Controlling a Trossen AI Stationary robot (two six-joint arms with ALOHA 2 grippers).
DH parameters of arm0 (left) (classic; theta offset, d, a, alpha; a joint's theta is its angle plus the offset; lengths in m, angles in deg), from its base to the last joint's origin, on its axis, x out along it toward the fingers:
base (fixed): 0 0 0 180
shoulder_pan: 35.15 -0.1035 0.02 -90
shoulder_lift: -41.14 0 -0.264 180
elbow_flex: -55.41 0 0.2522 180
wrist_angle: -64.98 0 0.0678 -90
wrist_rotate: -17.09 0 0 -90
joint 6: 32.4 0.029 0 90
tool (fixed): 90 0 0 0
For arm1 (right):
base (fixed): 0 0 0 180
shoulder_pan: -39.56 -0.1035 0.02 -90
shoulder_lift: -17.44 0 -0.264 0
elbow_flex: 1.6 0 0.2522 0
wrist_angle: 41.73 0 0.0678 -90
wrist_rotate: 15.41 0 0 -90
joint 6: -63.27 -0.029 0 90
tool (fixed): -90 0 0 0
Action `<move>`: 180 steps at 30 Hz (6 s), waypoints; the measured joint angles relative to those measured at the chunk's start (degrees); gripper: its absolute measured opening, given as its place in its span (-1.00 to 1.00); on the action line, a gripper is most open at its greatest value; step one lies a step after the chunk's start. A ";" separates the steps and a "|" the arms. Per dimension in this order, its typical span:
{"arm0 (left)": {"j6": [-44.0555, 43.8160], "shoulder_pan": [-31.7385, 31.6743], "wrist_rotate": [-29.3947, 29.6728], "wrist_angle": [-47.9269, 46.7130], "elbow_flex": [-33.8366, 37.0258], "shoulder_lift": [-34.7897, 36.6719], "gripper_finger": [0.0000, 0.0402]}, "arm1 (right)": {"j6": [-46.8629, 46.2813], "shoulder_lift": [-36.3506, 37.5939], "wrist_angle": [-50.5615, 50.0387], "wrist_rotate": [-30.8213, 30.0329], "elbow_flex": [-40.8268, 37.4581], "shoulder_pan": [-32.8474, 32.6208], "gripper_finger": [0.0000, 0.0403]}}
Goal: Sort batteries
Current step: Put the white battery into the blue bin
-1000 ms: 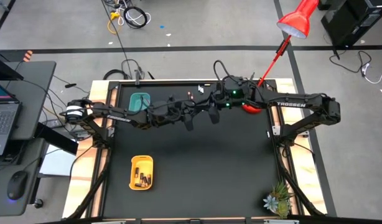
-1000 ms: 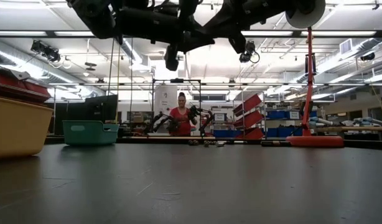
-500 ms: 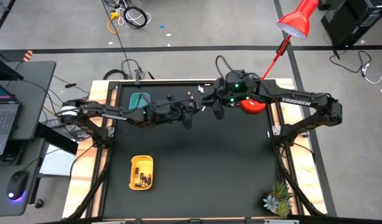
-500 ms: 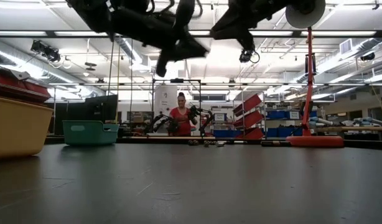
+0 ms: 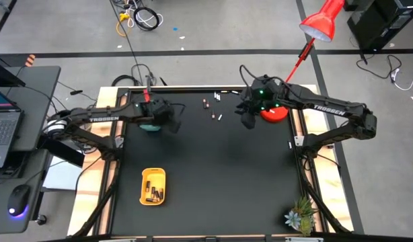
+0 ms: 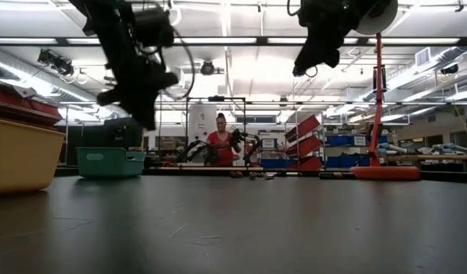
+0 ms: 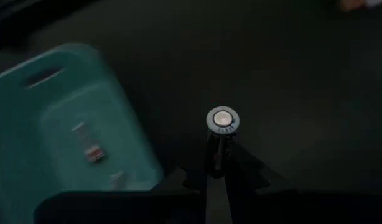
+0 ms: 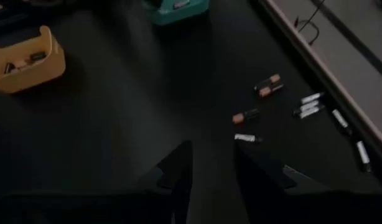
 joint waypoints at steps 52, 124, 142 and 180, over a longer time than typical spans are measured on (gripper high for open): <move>8.05 -4.95 -9.37 24.01 -3.01 0.85 -0.40 | -9.79 -10.09 -28.10 1.45 -26.75 7.18 0.11; 3.01 -5.10 -8.75 37.51 -3.03 0.80 -0.41 | -15.58 -6.25 -32.46 -2.32 -23.35 17.73 -0.07; 17.90 -7.48 -33.17 37.73 -3.03 1.20 -0.41 | -40.41 -4.22 -35.67 -4.88 -23.33 17.61 -0.10; 17.28 -10.52 -33.17 44.25 -3.03 -1.82 -0.40 | -4.36 -27.07 -37.10 -2.09 -21.41 10.27 0.24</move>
